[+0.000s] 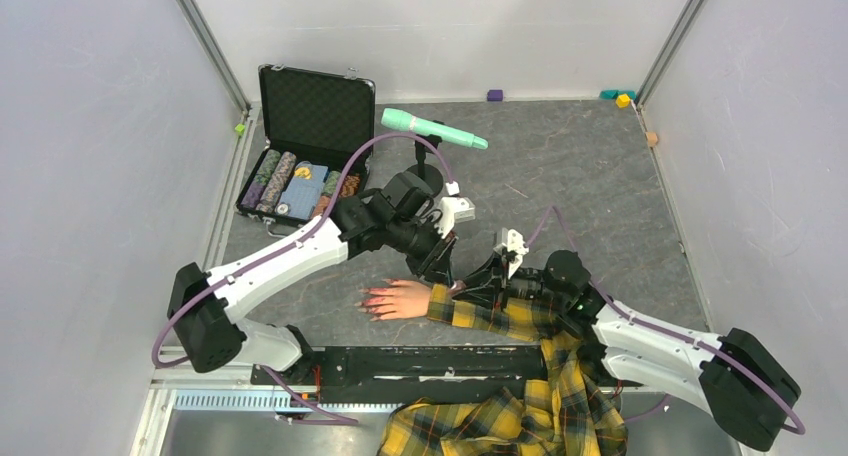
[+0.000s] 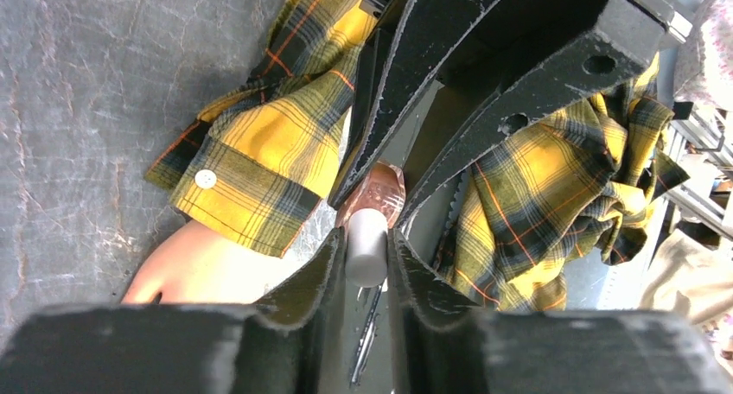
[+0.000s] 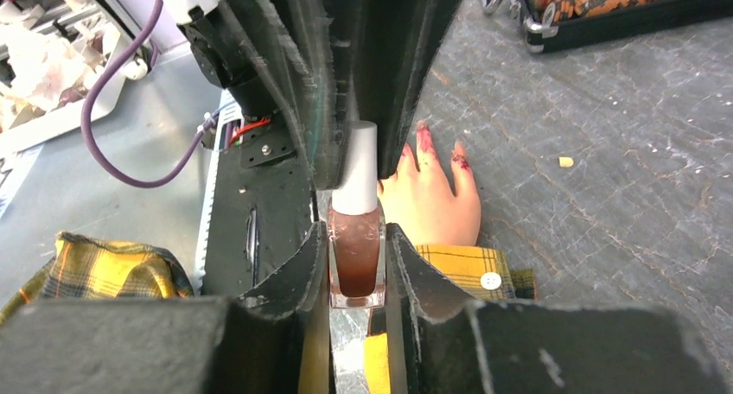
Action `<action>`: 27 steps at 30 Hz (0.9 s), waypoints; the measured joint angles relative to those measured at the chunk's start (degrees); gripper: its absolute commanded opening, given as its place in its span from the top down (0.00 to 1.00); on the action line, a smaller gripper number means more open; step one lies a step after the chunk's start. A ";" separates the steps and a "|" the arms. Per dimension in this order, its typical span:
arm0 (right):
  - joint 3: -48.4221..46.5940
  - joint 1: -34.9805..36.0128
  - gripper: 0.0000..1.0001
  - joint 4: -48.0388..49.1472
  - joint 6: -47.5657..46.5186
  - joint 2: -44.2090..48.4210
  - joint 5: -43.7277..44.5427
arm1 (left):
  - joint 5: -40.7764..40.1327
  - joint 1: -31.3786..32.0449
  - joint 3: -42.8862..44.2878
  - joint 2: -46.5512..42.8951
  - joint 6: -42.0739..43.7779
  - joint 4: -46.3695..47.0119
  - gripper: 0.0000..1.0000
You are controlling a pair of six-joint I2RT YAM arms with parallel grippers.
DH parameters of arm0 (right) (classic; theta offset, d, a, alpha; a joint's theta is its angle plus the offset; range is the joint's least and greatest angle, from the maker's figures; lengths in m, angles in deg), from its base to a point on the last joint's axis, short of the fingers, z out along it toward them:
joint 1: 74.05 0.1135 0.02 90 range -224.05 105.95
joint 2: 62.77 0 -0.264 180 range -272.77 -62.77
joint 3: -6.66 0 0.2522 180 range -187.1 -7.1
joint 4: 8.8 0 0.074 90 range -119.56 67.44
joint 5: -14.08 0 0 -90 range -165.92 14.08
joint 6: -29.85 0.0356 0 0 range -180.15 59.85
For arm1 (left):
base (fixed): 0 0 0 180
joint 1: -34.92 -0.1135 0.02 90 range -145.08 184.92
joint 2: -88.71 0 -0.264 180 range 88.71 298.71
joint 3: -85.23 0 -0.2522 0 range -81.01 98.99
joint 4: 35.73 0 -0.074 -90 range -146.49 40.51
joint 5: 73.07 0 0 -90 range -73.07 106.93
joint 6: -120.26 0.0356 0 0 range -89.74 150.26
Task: Paint the nails
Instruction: Unscrew the nail polish bottle.
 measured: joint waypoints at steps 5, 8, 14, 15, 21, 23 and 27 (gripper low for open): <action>2.14 0.11 1.00 2.05 2.34 3.04 3.32 | -0.66 -0.15 -1.40 -3.76 -0.94 3.39 0.09; 3.23 0.09 1.00 3.43 4.13 4.55 4.61 | -1.33 -0.50 -3.02 -7.69 -1.29 5.81 0.07; 3.34 0.09 1.00 5.64 6.97 6.71 5.25 | -1.46 -0.74 -6.16 -14.91 -1.53 11.89 0.14; 3.34 0.09 1.00 6.08 7.43 6.78 5.27 | -1.36 -0.74 -6.51 -15.39 -1.64 12.70 0.14; 3.34 0.09 1.00 9.55 10.38 6.71 4.81 | 1.62 -0.74 -7.58 -14.91 -2.45 15.63 0.17; 3.32 0.09 1.00 10.54 11.02 6.38 4.57 | 2.93 -0.74 -7.58 -14.08 -2.71 16.17 0.20; 3.32 0.09 1.00 11.45 11.98 5.55 4.09 | 4.39 -0.74 -7.58 -12.57 -3.39 16.55 0.29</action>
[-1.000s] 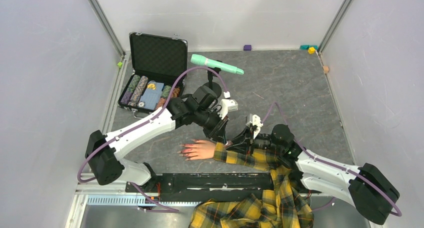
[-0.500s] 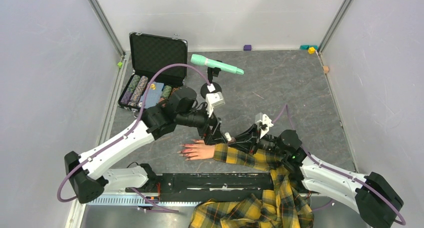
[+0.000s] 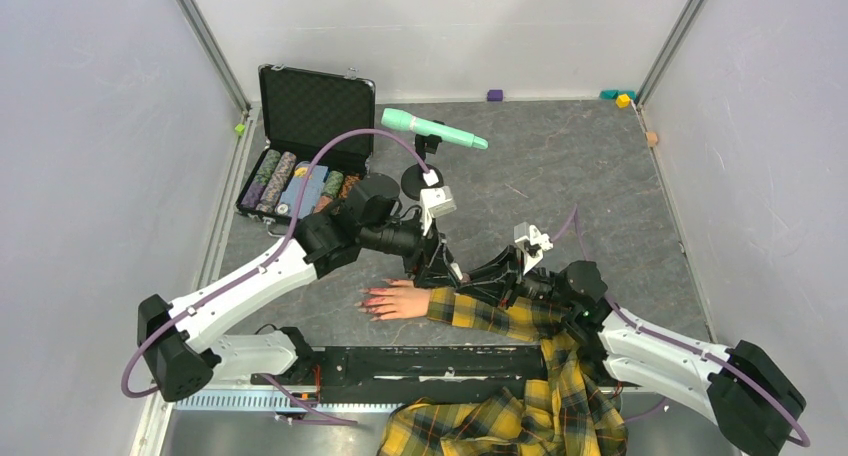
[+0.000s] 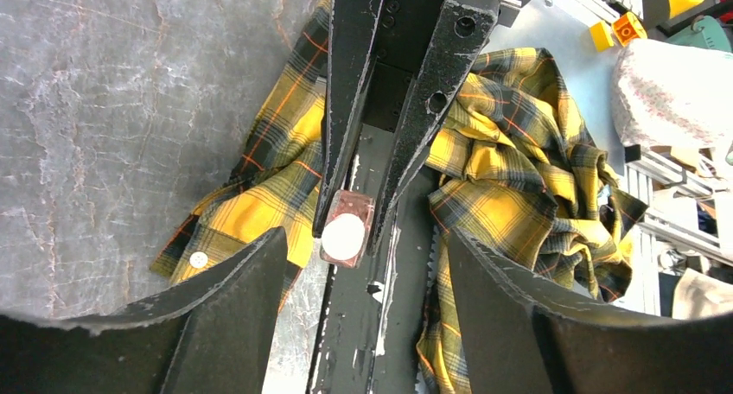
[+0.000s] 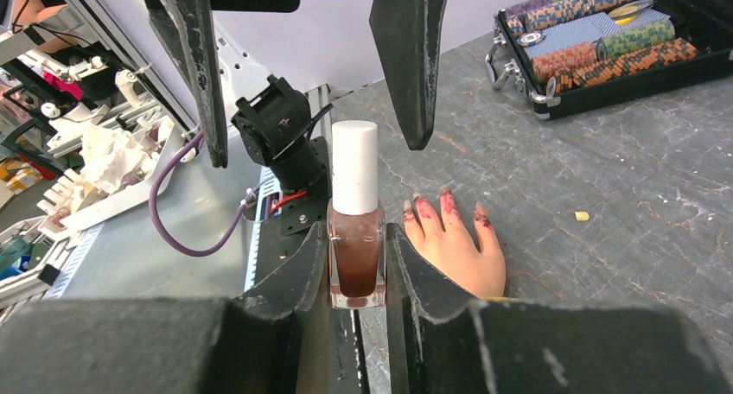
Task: Paint the nails
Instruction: Unscrew the nail polish bottle.
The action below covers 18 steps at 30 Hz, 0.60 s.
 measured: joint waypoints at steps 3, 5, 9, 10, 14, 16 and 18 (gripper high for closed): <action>0.00 0.02 1.00 0.09 0.37 -0.44 -0.26 | 0.70 0.00 0.00 0.70 -0.24 0.07 0.36; 0.00 0.00 1.00 0.11 0.50 -0.59 -0.37 | 1.25 0.00 0.00 1.01 -0.39 0.17 0.41; 0.00 0.02 1.00 0.39 0.55 -0.66 -0.46 | 1.84 0.00 0.00 1.95 -0.79 0.24 0.43; 0.00 0.02 1.00 0.48 0.55 -0.68 -0.46 | 2.12 0.00 0.00 2.36 -0.90 0.24 0.45; 0.00 0.02 1.00 0.57 0.57 -0.68 -0.46 | 2.75 0.00 0.00 3.65 -1.42 0.20 0.58; 0.00 0.02 1.00 0.72 0.57 -0.68 -0.46 | 2.82 0.00 0.00 3.87 -1.62 0.20 0.67; 0.00 0.02 1.00 0.94 0.57 -0.68 -0.72 | 2.71 0.00 0.00 3.96 -1.68 0.20 0.78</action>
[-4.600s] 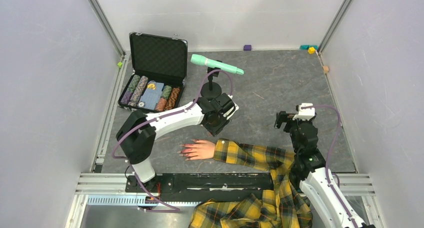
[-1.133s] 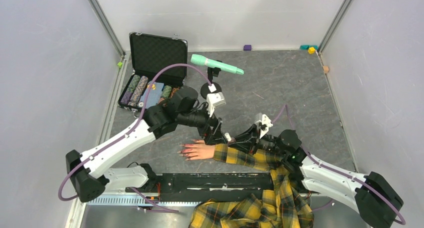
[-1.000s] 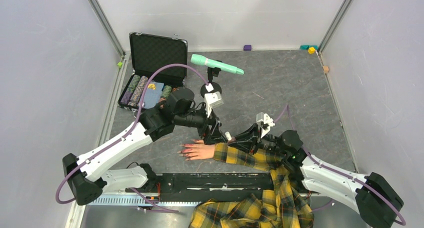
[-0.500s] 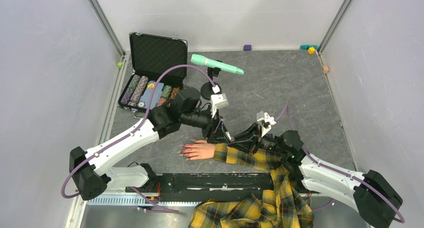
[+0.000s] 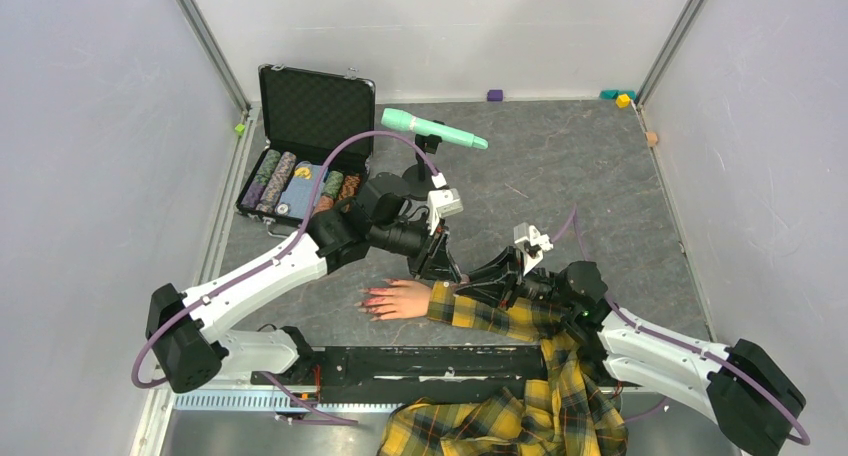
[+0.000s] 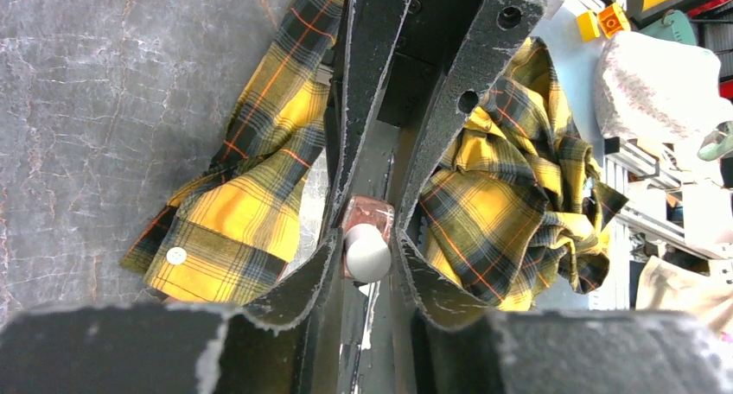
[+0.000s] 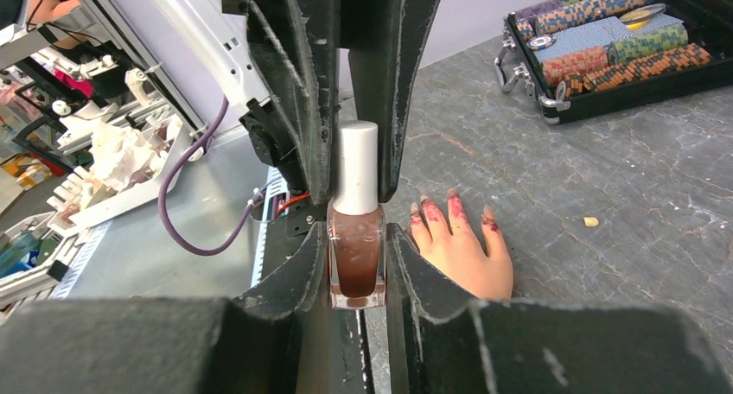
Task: Paint the nails
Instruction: Unscrew the nail polish bottle.
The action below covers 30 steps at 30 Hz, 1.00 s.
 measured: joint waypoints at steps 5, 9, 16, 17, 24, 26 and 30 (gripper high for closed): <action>-0.02 0.00 0.91 0.04 0.09 -0.02 -0.04 | 0.00 -0.09 0.00 0.07 -0.11 -0.02 0.98; -0.09 -0.02 0.58 -0.28 -0.07 0.17 0.33 | 0.00 -0.26 -0.72 -0.24 -0.59 1.31 0.98; 0.17 0.13 0.30 0.22 -0.39 1.97 2.78 | 0.46 -0.28 -4.33 -3.41 -4.61 7.34 0.98; 0.35 0.13 0.29 0.59 -0.26 2.08 2.93 | 0.46 -0.35 -4.46 -3.80 -5.14 7.98 0.98; 1.68 0.15 0.30 4.55 0.96 1.73 3.87 | 0.52 -1.79 -5.25 -5.68 -8.17 12.63 0.98; 1.92 0.15 0.31 6.16 1.70 1.42 4.07 | 0.55 -2.08 -5.42 -5.70 -8.72 13.20 0.98; 2.36 0.15 0.37 9.81 3.37 0.85 4.28 | 0.61 -2.25 -5.42 -5.70 -9.07 13.53 0.98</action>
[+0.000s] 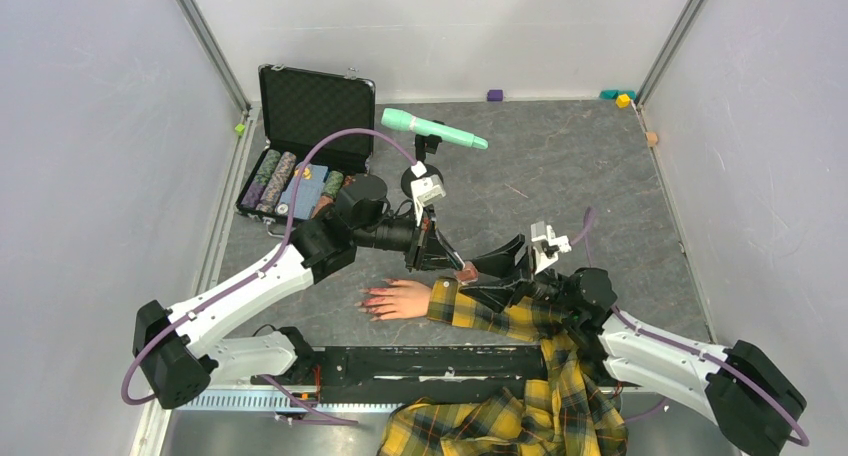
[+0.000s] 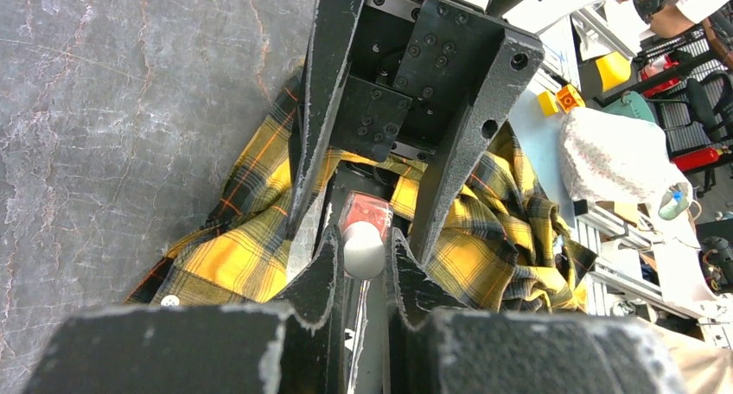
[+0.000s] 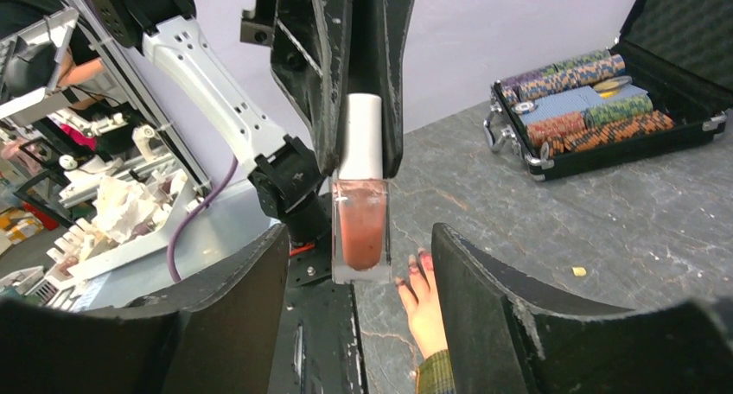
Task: Paint the nails
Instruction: Unscrew the nail polish bottle.
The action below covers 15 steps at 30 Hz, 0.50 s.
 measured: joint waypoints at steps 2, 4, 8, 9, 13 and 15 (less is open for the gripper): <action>0.00 0.02 0.41 1.33 0.48 -0.37 0.07 | 0.04 0.00 0.00 0.00 -0.26 0.11 0.98; 0.00 0.17 0.49 2.21 0.85 -0.79 0.31 | 0.22 -0.04 0.00 0.00 -0.44 0.28 0.98; 0.00 0.26 0.71 2.91 0.85 -1.57 1.03 | 0.72 -0.26 0.00 0.02 -0.87 0.28 0.98; 0.00 0.33 0.80 2.91 1.03 -1.73 1.14 | 0.63 -0.28 0.00 0.02 -0.90 0.31 0.98; -0.02 0.61 1.00 2.32 0.31 -1.73 1.95 | 0.61 -0.50 -0.02 0.09 -1.07 0.24 0.98; -0.15 0.76 1.00 1.44 0.00 -1.49 2.86 | 0.28 -0.66 -0.11 0.13 -1.11 0.28 0.98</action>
